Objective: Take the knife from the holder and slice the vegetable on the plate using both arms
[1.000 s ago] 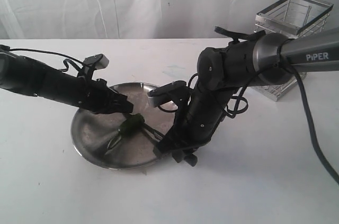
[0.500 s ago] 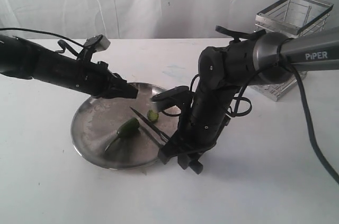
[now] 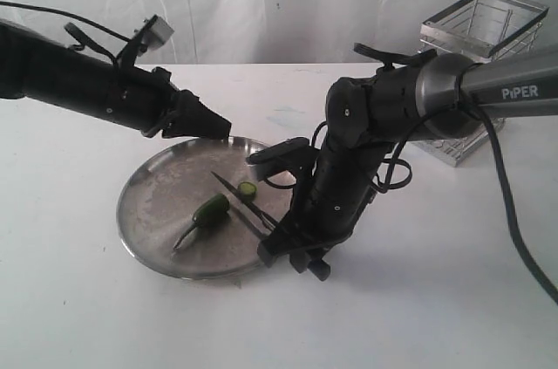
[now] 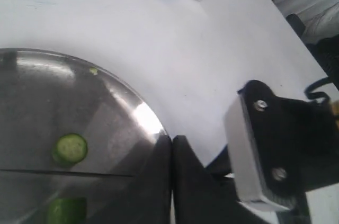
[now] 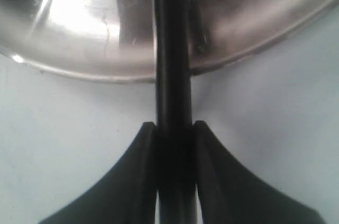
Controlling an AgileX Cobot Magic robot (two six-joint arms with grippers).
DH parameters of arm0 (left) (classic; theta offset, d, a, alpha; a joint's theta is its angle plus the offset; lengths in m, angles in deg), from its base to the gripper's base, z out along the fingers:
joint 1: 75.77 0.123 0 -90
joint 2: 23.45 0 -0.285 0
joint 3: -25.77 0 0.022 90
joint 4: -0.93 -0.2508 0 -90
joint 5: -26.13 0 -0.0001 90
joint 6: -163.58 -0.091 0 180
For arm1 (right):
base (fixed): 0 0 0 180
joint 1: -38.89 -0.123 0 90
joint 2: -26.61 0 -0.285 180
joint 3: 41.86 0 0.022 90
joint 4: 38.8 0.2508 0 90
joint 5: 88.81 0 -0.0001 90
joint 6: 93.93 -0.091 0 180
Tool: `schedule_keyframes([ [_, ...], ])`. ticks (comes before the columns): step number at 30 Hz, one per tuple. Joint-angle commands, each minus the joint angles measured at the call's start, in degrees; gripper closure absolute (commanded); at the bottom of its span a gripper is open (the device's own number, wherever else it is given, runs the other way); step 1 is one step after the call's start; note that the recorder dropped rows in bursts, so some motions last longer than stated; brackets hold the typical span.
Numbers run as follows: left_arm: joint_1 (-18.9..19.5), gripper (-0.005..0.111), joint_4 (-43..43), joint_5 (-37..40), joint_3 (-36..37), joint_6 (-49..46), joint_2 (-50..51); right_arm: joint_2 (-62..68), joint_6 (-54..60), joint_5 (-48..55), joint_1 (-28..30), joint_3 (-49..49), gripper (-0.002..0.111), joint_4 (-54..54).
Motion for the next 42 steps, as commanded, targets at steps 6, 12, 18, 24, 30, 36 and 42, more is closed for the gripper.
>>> schedule_keyframes([
  [6, 0.05, 0.107, -26.79, -15.09, 14.8, 25.19, -20.88, -3.74, -0.36, -8.46, 0.22, 0.11, 0.108, 0.64],
  [12, 0.05, 0.107, -43.15, -16.5, 22.4, 44.48, -34.78, -6.32, -0.36, -10.87, 0.22, 0.11, 0.108, 4.78],
  [18, 0.05, 0.107, -52.38, -17.02, 25.51, 66.46, -56.96, -8.13, 0.36, -18.57, 0.22, 0.01, 0.108, 8.94],
  [24, 0.05, 0.107, -102.01, 11.68, 25.51, 86.02, -65.29, -8.24, 6.37, -16.14, 0.22, 0.01, 0.108, 13.18],
  [30, -0.08, 0.107, -87.02, -24.48, 26.2, 72.84, -65.29, -7.49, 8.16, -16.1, 0.11, 0.01, 0.108, 16.18],
  [36, -0.08, 0.107, -76.96, -58.62, 30.63, 72.71, -47.77, -7.49, 8.16, -11.38, 0.11, 0.47, 0.108, 12.59],
  [42, -1.69, 0.107, -83.52, -12.52, 16.06, 65.94, -22.47, -7.49, 3.54, 3.2, 0.11, 9.25, 0.108, 2.67],
])
